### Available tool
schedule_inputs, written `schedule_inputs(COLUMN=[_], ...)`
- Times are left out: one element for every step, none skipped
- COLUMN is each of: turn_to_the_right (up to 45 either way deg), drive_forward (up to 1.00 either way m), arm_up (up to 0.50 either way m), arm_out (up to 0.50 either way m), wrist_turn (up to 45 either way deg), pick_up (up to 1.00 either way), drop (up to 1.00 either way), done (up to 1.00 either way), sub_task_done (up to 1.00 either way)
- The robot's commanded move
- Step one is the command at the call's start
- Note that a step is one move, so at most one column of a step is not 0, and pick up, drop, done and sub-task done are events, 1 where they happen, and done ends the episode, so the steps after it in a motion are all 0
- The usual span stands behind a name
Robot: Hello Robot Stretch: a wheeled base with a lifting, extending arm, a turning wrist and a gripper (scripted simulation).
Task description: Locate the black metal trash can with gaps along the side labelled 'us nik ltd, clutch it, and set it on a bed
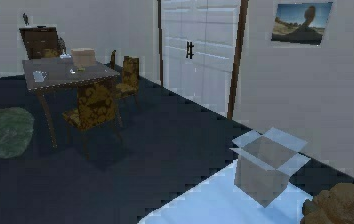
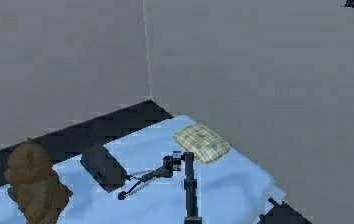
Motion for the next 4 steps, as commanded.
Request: schedule_inputs(turn_to_the_right=[0.0, 0.0, 0.0, 0.0], drive_forward=[0.00, 0.00, 0.00, 0.00], arm_up=[-0.32, 0.00, 0.10, 0.00], arm_out=[0.00, 0.00, 0.00, -0.08], wrist_turn=[0.0, 0.0, 0.0, 0.0], pick_up=[0.00, 0.00, 0.00, 0.00], drop=[0.00, 1.00, 0.00, 0.00], done=[0.00, 0.00, 0.00, 0.00], sub_task_done=[0.00, 0.00, 0.00, 0.00])
